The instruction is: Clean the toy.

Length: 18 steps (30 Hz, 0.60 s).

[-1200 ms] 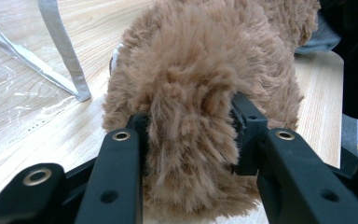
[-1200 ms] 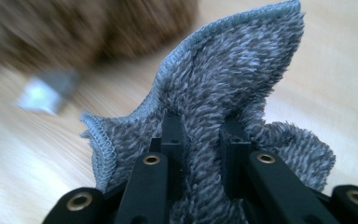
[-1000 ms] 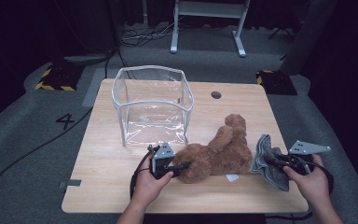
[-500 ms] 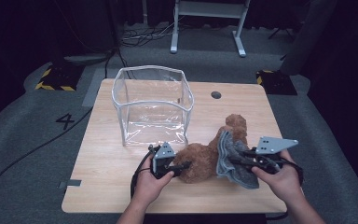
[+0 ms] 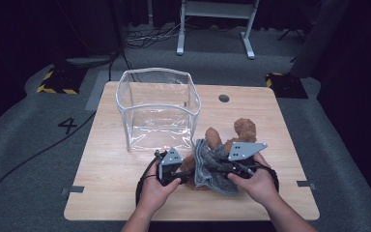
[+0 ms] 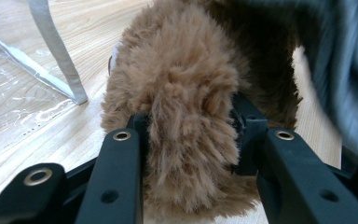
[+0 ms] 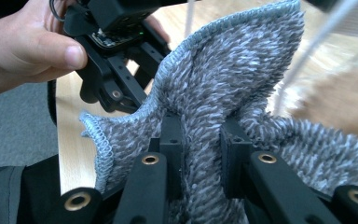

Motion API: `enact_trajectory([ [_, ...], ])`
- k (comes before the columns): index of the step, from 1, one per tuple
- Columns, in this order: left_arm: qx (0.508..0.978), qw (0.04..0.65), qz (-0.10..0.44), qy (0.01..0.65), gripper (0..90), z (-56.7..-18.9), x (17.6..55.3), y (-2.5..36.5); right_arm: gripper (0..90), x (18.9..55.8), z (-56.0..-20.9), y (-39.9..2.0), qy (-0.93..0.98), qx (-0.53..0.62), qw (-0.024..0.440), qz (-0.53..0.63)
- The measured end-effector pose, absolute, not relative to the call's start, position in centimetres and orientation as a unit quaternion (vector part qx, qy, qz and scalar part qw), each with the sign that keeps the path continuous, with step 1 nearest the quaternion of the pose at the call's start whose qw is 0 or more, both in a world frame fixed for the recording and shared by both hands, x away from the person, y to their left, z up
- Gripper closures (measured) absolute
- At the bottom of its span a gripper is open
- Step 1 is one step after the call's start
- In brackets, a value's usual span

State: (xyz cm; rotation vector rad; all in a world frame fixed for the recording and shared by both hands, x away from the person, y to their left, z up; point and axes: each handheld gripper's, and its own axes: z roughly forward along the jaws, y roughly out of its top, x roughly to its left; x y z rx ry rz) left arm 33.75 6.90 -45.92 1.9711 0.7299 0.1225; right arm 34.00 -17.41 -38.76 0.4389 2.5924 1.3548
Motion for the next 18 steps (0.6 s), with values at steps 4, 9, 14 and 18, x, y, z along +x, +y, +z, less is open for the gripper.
enact_trajectory([
  [4,0.815,0.493,0.056,0.299,62.9,-45.9,33.7,6.8,75.2,34.3,-39.7,-16.0,0.88,0.138,0.094,0.444],
  [9,0.813,0.496,0.052,0.301,64.3,-45.9,33.8,7.2,75.3,34.7,-40.2,-16.3,0.879,0.145,0.098,0.443],
  [14,0.811,0.497,0.05,0.306,67.1,-45.9,33.9,7.6,75.2,34.9,-39.9,-18.3,0.881,0.16,0.132,0.424],
  [18,0.812,0.496,0.055,0.303,67.7,-45.9,33.9,7.4,75.3,35.1,-39.8,-20.7,0.874,0.181,0.128,0.432],
])
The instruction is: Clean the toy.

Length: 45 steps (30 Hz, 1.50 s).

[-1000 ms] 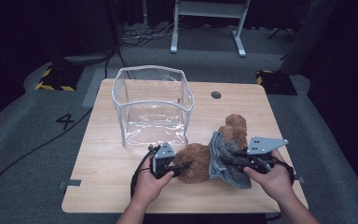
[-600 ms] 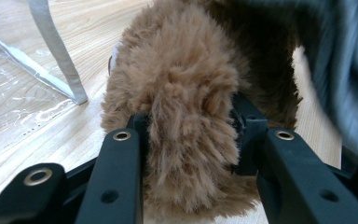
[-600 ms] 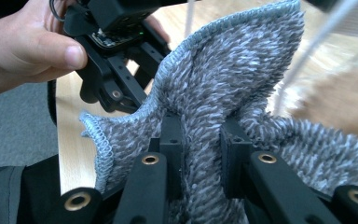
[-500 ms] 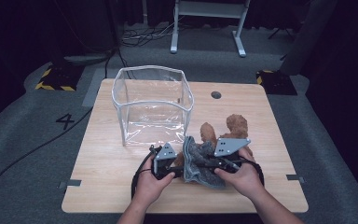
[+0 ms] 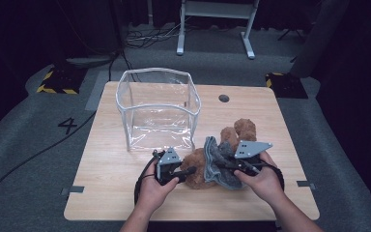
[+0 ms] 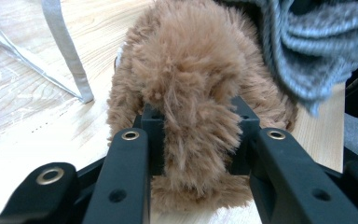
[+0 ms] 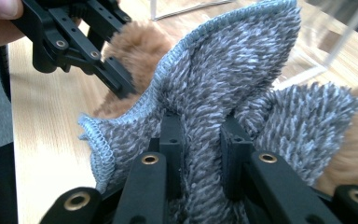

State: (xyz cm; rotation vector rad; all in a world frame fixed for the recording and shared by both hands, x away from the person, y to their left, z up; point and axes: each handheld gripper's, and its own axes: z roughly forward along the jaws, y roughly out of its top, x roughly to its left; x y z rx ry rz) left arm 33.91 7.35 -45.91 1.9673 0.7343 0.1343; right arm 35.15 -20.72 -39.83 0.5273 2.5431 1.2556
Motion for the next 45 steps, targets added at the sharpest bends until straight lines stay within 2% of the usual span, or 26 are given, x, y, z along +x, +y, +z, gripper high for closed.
enact_trajectory([
  [10,0.81,0.495,0.057,0.309,68.4,-46.0,34.2,7.4,75.2,35.5,-39.0,-24.7,0.862,0.215,0.154,0.433],
  [21,0.807,0.499,0.054,0.311,68.2,-46.0,34.3,7.5,74.7,36.8,-39.0,-28.5,0.845,0.266,0.161,0.435],
  [34,0.804,0.501,0.055,0.315,68.2,-46.1,34.4,7.5,74.3,37.9,-40.0,-31.6,0.833,0.312,0.16,0.427],
  [45,0.796,0.505,0.05,0.33,68.2,-46.4,34.8,7.9,74.2,38.0,-41.3,-34.2,0.843,0.344,0.194,0.367],
])
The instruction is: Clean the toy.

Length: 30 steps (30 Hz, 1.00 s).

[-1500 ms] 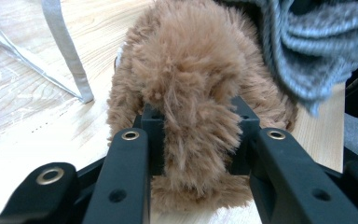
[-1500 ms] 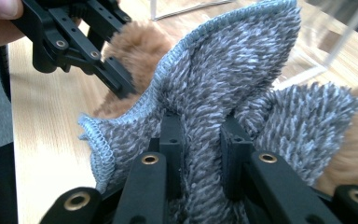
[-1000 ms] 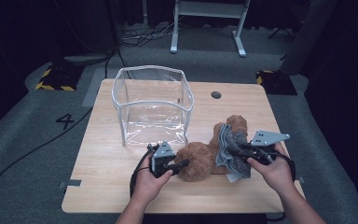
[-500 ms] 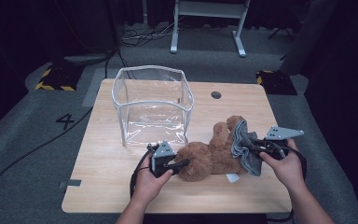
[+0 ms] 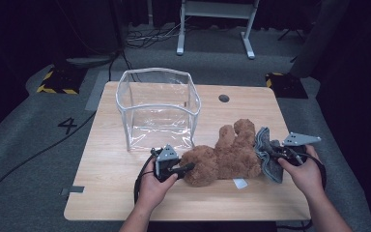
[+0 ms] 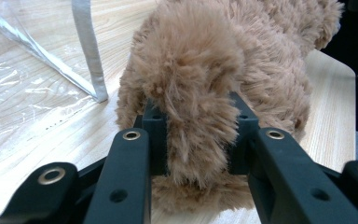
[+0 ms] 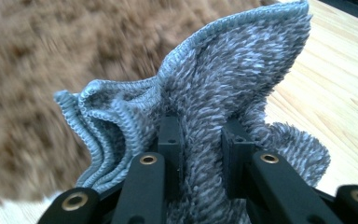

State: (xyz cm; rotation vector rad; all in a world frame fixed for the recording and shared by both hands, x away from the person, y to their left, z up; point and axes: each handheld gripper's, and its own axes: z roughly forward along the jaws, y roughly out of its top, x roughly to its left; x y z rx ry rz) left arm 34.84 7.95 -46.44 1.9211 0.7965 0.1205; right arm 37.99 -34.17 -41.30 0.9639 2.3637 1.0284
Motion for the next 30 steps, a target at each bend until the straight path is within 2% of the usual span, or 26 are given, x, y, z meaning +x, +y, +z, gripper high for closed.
enact_trajectory([
  [7,0.79,0.505,0.049,0.344,68.1,-46.6,35.0,8.0,73.7,36.0,-39.1,-34.2,0.826,0.335,0.209,0.402],
  [15,0.792,0.498,0.059,0.349,68.2,-46.7,35.1,8.1,73.4,33.9,-36.4,-29.4,0.834,0.261,0.183,0.45],
  [21,0.795,0.499,0.059,0.341,68.2,-46.6,34.8,7.9,72.7,33.8,-37.5,-24.1,0.856,0.206,0.149,0.45],
  [24,0.794,0.499,0.056,0.341,68.2,-46.6,34.8,8.0,72.8,34.0,-38.5,-22.2,0.868,0.19,0.152,0.432],
  [30,0.795,0.501,0.055,0.337,68.3,-46.5,34.7,8.0,73.3,34.5,-39.7,-22.6,0.87,0.204,0.141,0.426],
])
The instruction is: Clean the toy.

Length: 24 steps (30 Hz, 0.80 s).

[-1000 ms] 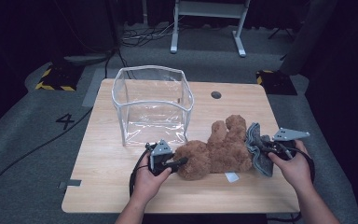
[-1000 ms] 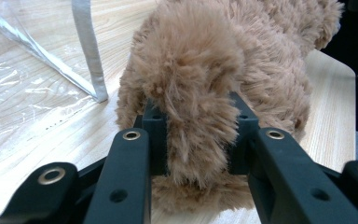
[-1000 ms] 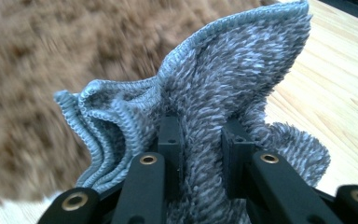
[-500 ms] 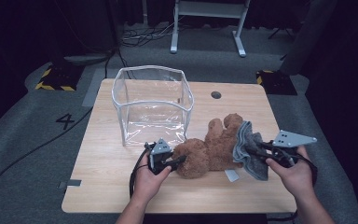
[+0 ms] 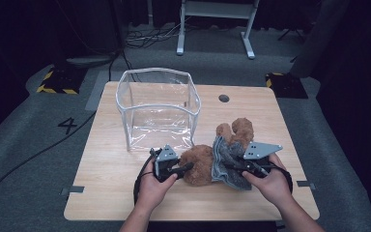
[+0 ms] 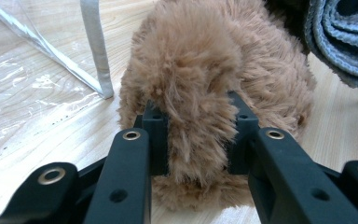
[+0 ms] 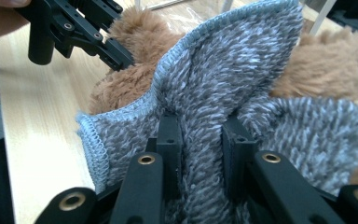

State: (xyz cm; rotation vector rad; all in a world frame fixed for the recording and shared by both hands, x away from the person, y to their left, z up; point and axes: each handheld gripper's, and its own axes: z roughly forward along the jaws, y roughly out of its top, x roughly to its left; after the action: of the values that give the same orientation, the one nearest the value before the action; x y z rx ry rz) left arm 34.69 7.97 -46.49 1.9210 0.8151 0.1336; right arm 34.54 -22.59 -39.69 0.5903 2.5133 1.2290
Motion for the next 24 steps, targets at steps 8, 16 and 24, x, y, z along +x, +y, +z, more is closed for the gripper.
enact_trajectory([
  [8,0.793,0.505,0.051,0.337,68.2,-46.4,34.6,7.8,73.5,34.2,-39.6,-26.0,0.859,0.231,0.153,0.43],
  [16,0.792,0.508,0.047,0.335,68.1,-46.4,34.6,7.8,73.5,34.1,-40.4,-29.2,0.846,0.268,0.155,0.435],
  [24,0.792,0.509,0.047,0.335,68.0,-46.4,34.6,7.7,73.4,33.9,-41.1,-31.3,0.837,0.294,0.152,0.435],
])
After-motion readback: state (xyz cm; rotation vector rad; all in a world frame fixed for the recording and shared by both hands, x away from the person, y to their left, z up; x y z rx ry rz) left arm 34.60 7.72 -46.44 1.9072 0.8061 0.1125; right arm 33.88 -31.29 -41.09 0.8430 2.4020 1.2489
